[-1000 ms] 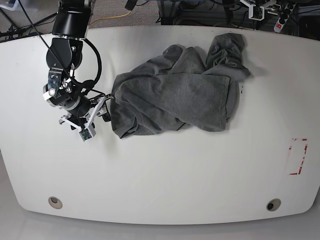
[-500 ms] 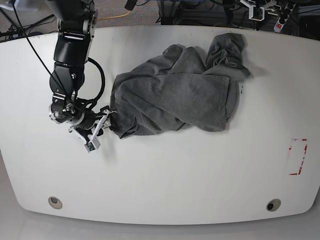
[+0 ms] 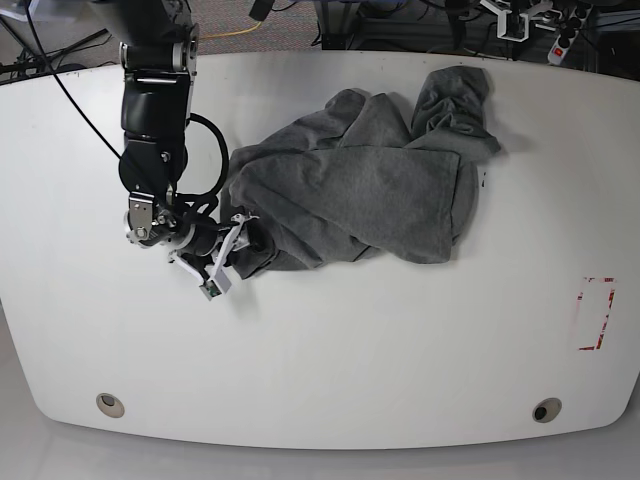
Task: Fold the T-shirt properly
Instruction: 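Lower the right gripper onto the grey T-shirt edge and grasp it, then reach the left gripper to the crumpled sleeve and grasp it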
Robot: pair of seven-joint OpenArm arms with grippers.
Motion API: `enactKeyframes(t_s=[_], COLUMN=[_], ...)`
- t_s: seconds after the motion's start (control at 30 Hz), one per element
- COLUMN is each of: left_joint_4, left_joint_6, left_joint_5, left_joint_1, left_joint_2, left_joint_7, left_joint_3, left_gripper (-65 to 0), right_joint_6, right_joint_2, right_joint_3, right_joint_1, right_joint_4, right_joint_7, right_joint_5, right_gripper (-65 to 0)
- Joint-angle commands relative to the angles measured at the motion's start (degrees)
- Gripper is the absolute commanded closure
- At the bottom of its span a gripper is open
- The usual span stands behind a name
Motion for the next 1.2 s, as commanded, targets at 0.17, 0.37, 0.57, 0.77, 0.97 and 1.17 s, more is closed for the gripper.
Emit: enactKeyframes(t_s=[0.17, 0.37, 0.57, 0.77, 0.97, 1.17], left_joint_4=[0.96, 0.96, 0.87, 0.78, 0.52, 0.43], left_joint_6=[-0.01, -0.01, -0.01, -0.1, -0.1, -1.15], left_joint_5=[0.04, -0.14, -0.23, -0.32, -0.23, -0.32], left_joint_1=[0.96, 0.87, -1.41, -4.58, -6.95, -12.14], left_joint_2=[-0.17, -0.17, -0.17, -0.17, -0.17, -0.17], left_joint_7=[-1.39, -1.39, -0.51, 3.71, 5.29, 11.8], left_joint_3=[-0.15, -0.15, 0.12, 1.35, 1.44, 1.44], left_gripper=[-51.9, -51.9, -52.1, -52.2, -52.2, -52.2], right_joint_6=[-0.28, -0.28, -0.28, -0.28, -0.28, -0.28], right_joint_2=[-0.86, -0.69, -0.69, -0.69, -0.69, -0.69], right_joint_3=[1.7, 1.43, 1.34, 1.34, 1.34, 1.34], right_joint_1=[1.34, 1.25, 1.25, 1.25, 1.16, 1.16], right_joint_4=[0.81, 0.98, 1.25, 1.25, 1.25, 1.25], right_joint_7=[0.54, 2.48, 2.57, 2.57, 2.57, 2.57], right_joint_5=[0.2, 0.2, 0.2, 0.2, 0.2, 0.2], right_gripper=[-33.5, -12.0, 0.0, 0.0, 0.0, 0.0])
